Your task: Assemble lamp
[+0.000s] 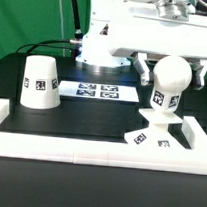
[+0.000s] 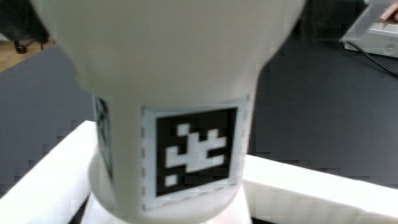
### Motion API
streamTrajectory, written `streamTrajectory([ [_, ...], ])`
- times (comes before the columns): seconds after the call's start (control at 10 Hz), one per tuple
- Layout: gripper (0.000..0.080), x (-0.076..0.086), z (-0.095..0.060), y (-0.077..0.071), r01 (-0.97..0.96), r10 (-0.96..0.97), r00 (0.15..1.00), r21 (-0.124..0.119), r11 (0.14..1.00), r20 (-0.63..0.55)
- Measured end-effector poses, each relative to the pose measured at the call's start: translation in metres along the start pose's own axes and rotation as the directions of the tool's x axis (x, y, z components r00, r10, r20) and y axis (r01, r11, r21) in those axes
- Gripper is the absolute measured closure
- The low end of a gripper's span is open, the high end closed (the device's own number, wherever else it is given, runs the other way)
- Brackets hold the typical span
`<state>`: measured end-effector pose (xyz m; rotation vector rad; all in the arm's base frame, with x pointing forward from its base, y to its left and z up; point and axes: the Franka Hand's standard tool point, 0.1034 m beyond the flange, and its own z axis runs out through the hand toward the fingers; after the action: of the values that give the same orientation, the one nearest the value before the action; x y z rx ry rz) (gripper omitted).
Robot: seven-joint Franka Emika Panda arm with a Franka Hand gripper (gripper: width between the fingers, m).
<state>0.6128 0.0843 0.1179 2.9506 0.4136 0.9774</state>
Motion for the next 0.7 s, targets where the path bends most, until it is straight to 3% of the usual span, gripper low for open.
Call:
streamTrajectory([
  [0.4, 0.0101, -0.001, -0.023, 0.005, -0.001, 0.001, 1.000, -0.004, 1.000, 0.012],
  [0.7, 0.0101, -0.002, -0.024, 0.005, -0.001, 0.001, 1.000, -0.004, 1.000, 0.012],
])
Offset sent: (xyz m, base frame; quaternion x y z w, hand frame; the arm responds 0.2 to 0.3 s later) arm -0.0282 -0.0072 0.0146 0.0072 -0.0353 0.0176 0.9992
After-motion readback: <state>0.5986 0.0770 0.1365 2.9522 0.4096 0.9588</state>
